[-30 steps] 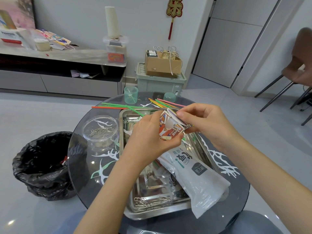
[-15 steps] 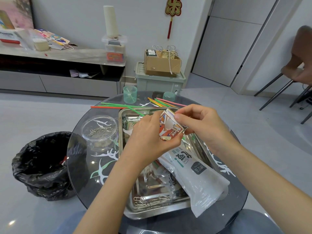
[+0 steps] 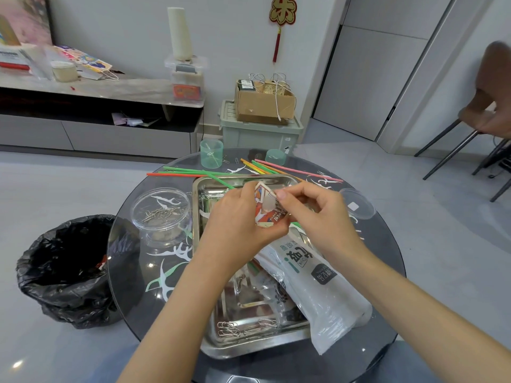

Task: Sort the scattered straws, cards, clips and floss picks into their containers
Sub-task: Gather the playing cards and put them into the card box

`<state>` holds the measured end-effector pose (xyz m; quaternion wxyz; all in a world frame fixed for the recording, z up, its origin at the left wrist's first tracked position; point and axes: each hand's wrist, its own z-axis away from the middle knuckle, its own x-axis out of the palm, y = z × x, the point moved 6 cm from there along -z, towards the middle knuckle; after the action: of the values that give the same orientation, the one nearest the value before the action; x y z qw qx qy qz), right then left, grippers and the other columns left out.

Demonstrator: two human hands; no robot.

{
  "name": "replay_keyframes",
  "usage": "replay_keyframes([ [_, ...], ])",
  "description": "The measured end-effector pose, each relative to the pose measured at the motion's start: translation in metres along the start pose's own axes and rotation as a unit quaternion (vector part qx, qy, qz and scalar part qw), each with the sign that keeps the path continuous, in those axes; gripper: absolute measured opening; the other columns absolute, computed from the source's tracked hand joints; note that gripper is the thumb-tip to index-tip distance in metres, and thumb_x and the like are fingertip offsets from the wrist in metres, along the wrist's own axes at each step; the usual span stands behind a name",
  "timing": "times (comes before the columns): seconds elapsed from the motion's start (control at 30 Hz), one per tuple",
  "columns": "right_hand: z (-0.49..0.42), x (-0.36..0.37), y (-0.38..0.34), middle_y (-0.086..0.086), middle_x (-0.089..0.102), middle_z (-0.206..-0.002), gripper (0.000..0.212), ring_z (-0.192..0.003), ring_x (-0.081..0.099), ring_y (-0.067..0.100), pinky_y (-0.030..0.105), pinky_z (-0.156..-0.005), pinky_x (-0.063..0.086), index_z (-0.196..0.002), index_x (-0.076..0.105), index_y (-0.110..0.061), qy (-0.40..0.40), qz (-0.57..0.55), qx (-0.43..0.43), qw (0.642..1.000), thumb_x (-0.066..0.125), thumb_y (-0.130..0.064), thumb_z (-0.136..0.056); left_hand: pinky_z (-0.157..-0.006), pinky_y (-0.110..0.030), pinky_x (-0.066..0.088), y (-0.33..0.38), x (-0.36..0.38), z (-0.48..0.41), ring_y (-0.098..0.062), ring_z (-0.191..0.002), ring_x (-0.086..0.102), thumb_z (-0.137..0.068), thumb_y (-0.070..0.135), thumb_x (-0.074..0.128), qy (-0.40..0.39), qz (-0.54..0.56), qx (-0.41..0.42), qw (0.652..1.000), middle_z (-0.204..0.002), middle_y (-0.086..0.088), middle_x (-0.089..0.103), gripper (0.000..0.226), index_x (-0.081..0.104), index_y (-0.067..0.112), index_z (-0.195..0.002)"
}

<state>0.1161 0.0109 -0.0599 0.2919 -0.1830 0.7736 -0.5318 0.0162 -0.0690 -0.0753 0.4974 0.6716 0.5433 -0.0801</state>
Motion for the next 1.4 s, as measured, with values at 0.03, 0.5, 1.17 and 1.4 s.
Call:
replay_keyframes([
  [0.03, 0.001, 0.001, 0.001, 0.002, 0.073, -0.085, 0.009, -0.086, 0.067, 0.022, 0.037, -0.083, 0.056, -0.085, 0.072, -0.019, -0.016, -0.012, 0.008, 1.0, 0.064, -0.014, -0.088, -0.069, -0.034, 0.046, 0.0, 0.0, 0.0, -0.016, -0.078, 0.056, -0.071, 0.054, 0.058, 0.003, 0.001, -0.001, 1.0, -0.08, 0.005, 0.062, 0.044, 0.051, 0.017, -0.093],
  [0.5, 0.006, -0.001, 0.001, 0.011, 0.073, -0.086, 0.017, -0.082, 0.071, 0.02, 0.034, -0.071, 0.06, -0.107, 0.064, -0.012, -0.033, -0.072, 0.035, 0.996, 0.056, -0.008, -0.093, -0.047, -0.018, 0.036, 0.006, -0.007, -0.003, -0.007, -0.052, 0.047, -0.078, 0.043, 0.063, 0.071, 0.117, -0.017, 0.99, -0.06, 0.012, 0.057, 0.031, 0.035, 0.035, -0.088],
  [1.17, 0.007, -0.193, 0.116, 0.006, 0.065, -0.075, 0.015, -0.056, 0.061, 0.013, 0.017, -0.042, 0.046, -0.1, 0.064, -0.011, 0.187, -0.011, 0.278, 0.942, 0.05, -0.006, -0.095, -0.097, -0.026, 0.038, 0.019, 0.046, -0.016, -0.007, -0.114, 0.048, -0.089, 0.037, 0.06, -0.121, 0.013, -0.03, 0.992, -0.12, 0.012, 0.054, 0.025, 0.056, 0.03, -0.113],
  [1.4, 0.0, -0.221, 0.18, 0.015, 0.067, -0.099, 0.021, -0.073, 0.064, 0.024, 0.032, -0.067, 0.053, -0.105, 0.063, -0.01, 0.193, 0.087, 0.315, 0.925, 0.044, -0.008, -0.097, -0.094, -0.025, 0.035, 0.016, 0.065, -0.016, -0.012, -0.115, 0.047, -0.091, 0.032, 0.059, -0.136, -0.06, -0.021, 0.989, -0.12, 0.006, 0.057, 0.028, 0.061, 0.019, -0.116],
])
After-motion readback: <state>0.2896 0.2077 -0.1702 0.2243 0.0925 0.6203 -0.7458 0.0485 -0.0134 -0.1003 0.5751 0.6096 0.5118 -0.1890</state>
